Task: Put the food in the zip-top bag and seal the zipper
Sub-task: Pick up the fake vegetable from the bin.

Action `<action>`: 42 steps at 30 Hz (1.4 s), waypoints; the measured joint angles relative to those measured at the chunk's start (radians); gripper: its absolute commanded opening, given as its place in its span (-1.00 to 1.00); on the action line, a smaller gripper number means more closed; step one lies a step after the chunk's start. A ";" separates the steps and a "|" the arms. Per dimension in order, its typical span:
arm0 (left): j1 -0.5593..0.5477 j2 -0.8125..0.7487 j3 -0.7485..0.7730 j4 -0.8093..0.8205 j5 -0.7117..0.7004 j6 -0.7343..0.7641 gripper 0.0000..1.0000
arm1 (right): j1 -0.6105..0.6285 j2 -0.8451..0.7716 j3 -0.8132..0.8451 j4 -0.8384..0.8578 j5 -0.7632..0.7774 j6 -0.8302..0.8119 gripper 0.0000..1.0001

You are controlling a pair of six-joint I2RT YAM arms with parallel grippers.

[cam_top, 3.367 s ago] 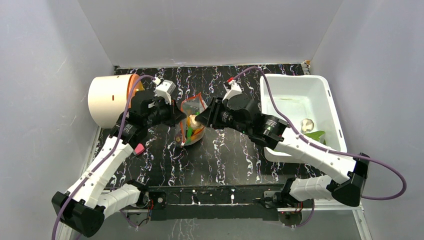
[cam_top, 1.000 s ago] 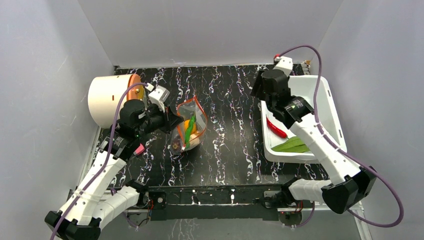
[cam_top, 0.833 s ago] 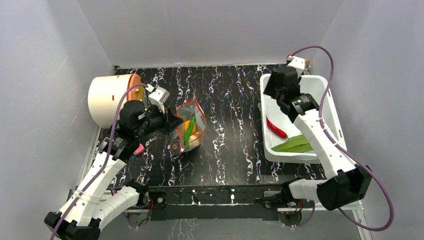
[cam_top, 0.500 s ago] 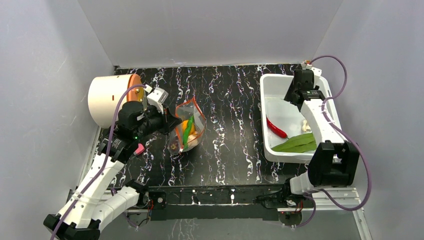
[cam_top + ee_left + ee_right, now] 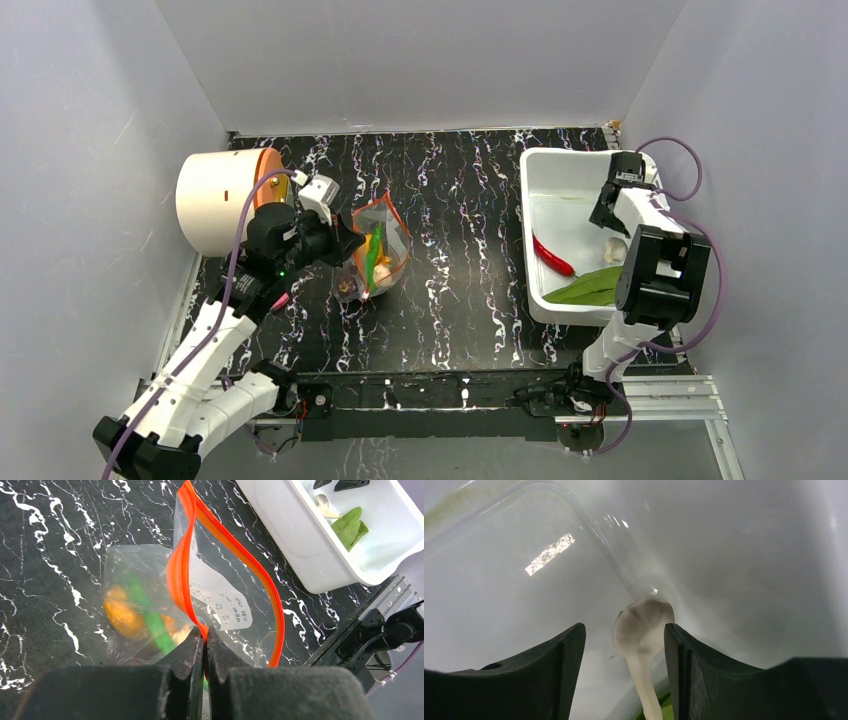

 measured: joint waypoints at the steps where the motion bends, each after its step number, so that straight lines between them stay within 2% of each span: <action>1: 0.000 0.005 -0.005 0.007 0.003 -0.010 -1.00 | -0.004 0.012 0.001 0.003 -0.002 0.000 0.13; 14: 0.000 0.013 -0.041 0.045 0.008 -0.035 -1.00 | -0.002 0.088 0.004 0.003 -0.005 0.001 0.16; 19: 0.000 0.013 -0.041 0.043 0.010 -0.032 -1.00 | -0.002 0.113 0.005 0.002 0.004 0.005 0.12; 30: 0.000 0.013 -0.041 0.043 0.013 -0.031 -1.00 | -0.002 0.119 -0.017 0.013 0.014 0.017 -0.28; 38: -0.001 0.010 -0.041 0.043 0.013 -0.032 -1.00 | -0.002 0.114 -0.018 0.011 0.018 0.028 -0.71; 42: -0.001 0.002 -0.041 0.043 0.014 -0.032 -1.00 | 0.000 0.101 -0.018 0.008 0.018 0.033 -0.85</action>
